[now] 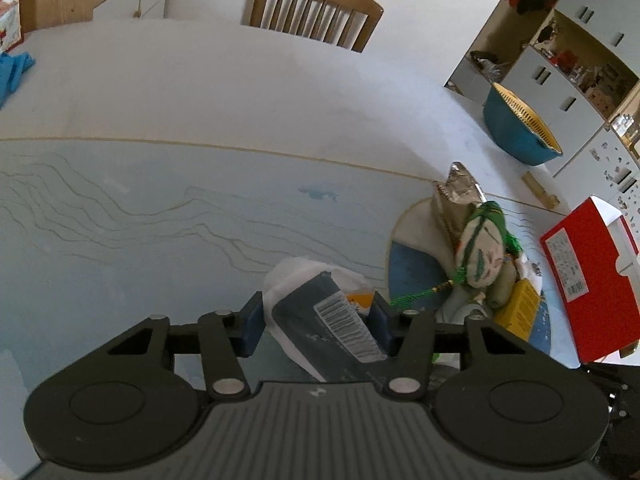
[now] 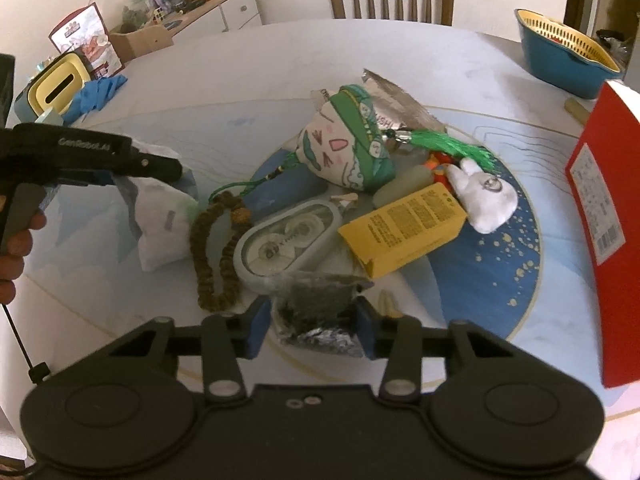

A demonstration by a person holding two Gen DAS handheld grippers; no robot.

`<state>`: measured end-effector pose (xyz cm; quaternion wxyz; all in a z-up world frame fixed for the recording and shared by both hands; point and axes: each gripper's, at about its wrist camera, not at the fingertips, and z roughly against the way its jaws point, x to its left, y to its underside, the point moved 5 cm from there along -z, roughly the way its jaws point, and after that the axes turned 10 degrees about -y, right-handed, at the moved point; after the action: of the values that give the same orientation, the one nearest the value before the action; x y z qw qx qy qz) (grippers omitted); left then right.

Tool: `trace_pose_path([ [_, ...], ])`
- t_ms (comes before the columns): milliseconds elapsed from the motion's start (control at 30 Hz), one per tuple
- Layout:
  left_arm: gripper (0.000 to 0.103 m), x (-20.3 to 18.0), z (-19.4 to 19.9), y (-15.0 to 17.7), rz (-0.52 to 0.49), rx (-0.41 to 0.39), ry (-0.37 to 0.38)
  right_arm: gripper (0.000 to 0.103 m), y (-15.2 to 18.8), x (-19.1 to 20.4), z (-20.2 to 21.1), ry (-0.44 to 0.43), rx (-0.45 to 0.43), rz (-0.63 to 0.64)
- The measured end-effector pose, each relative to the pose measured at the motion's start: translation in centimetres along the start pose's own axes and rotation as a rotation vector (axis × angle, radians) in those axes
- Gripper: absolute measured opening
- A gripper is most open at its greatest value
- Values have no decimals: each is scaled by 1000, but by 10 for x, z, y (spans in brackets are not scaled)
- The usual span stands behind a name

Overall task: Organize objects
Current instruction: 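Grasp the white-and-blue packet with the left tool while the right tool grasps the dark bead bag, then carry the packet and bead bag into the red shoebox with both tools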

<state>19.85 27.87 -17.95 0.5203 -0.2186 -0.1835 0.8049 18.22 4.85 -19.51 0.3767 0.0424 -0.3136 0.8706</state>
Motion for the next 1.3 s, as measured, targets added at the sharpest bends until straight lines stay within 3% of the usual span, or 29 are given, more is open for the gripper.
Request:
trace_pose_path([
  [200, 52, -12, 29, -3, -31, -43, 8, 40, -1, -5, 25, 3, -38, -6],
  [567, 53, -60, 76, -8, -85, -85, 92, 40, -7, -17, 91, -14, -134, -5],
  [900, 53, -147, 93, -10, -195, -93, 167, 40, -7, -59, 152, 4, -198, -32],
  [1300, 53, -269, 87, -13, -321, -88, 243, 41, 0, -146, 210, 81, -262, -84],
])
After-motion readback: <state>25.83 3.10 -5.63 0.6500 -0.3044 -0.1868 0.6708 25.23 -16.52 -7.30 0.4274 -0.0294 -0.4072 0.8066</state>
